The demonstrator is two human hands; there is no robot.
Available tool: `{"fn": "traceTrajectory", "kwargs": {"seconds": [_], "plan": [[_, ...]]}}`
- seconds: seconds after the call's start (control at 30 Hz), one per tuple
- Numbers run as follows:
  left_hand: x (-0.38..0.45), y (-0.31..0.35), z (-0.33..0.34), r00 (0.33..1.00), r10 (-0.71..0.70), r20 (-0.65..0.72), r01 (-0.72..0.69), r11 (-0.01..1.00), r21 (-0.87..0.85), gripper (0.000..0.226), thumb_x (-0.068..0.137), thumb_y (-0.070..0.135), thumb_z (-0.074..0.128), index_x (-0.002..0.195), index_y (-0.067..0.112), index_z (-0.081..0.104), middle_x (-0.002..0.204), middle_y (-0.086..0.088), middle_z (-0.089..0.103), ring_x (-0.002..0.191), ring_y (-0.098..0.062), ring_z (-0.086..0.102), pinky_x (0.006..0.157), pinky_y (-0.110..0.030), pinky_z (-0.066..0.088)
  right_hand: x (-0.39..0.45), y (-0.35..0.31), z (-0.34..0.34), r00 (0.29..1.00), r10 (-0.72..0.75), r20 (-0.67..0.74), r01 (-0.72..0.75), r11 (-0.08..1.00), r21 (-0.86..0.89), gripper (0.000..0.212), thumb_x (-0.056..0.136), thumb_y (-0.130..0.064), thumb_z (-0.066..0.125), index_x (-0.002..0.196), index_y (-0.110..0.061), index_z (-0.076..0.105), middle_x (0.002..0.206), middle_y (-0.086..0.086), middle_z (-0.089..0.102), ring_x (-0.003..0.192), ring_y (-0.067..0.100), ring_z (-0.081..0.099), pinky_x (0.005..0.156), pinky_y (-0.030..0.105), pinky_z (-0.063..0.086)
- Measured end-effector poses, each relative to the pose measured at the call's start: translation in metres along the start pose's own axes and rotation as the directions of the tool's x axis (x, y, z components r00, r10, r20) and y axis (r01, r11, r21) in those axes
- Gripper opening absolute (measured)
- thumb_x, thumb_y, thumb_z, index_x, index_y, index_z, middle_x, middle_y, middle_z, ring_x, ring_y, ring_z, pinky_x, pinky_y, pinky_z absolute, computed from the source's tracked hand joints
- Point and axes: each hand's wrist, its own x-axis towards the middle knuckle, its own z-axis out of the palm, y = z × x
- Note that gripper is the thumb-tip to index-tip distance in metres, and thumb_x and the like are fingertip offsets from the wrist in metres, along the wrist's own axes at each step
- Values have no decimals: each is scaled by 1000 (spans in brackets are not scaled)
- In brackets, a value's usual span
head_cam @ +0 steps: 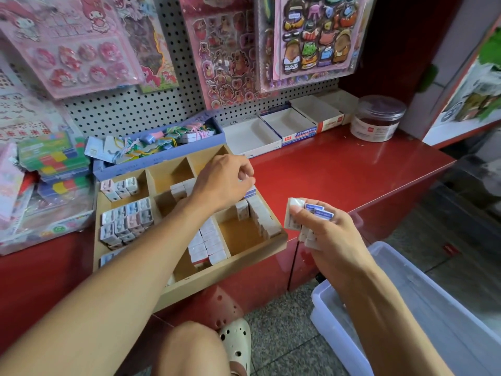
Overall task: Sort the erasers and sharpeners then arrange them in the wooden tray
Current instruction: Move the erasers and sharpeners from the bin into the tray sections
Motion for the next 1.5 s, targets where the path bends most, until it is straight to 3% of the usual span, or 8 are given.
{"fn": "traceTrajectory", "kwargs": {"seconds": [0.17,0.33,0.5,0.63,0.8,1.17,1.4,1.5], "plan": [[-30,19,-18,965,51,256,96,841,-532,18,83,8,72,98,17,72,87,-9,71,65,-16,66,54,-28,51,-3,-8,11,997,-50,62,49,999,21,6,88,-16,74,92,-11,75,77,7,71,68,15,61,63,29,45],[-58,26,-22,922,132,365,134,775,-617,42,70,7,80,110,18,69,89,0,69,70,-11,66,69,-25,54,-13,-15,21,987,-77,143,68,996,65,13,88,-3,70,99,4,70,65,7,68,48,6,58,47,14,43],[-65,29,-20,944,120,306,83,813,-576,35,75,-4,74,102,17,69,92,-8,66,68,-18,67,73,-32,56,-15,-13,26,998,-45,47,43,998,45,13,91,-14,70,83,-3,67,62,9,62,50,14,56,48,22,45],[-57,13,-24,959,-18,281,164,848,-504,22,77,1,76,94,11,66,84,-17,71,73,-29,72,73,-44,61,-11,-12,19,987,159,5,-150,920,362,34,89,-34,67,74,-11,48,58,7,41,43,15,47,50,28,50],[-47,-1,-17,983,-84,164,102,989,-105,14,78,13,72,87,19,64,77,6,59,71,-14,58,60,-25,46,-10,-7,12,946,323,-28,-267,824,500,45,94,-53,57,86,-9,56,63,7,50,45,17,50,37,23,42],[-40,2,7,992,-45,119,27,989,148,22,79,14,73,91,22,56,97,3,60,88,-16,57,65,-30,46,-13,1,-7,968,248,-20,-212,865,455,47,84,-16,34,115,8,59,66,10,48,44,16,37,33,18,25],[-42,2,6,994,-28,102,-1,962,274,28,80,25,73,94,27,49,98,7,60,86,-16,55,64,-30,36,-17,4,-5,981,190,39,-192,917,350,23,92,5,39,92,-4,60,76,10,52,58,16,53,52,26,46],[-44,4,0,990,-57,132,21,966,258,33,78,33,76,101,27,54,95,8,58,88,-16,56,64,-30,38,-19,4,-5,986,156,56,-165,945,282,18,96,6,49,105,0,64,85,14,62,80,24,61,67,29,56]]}}
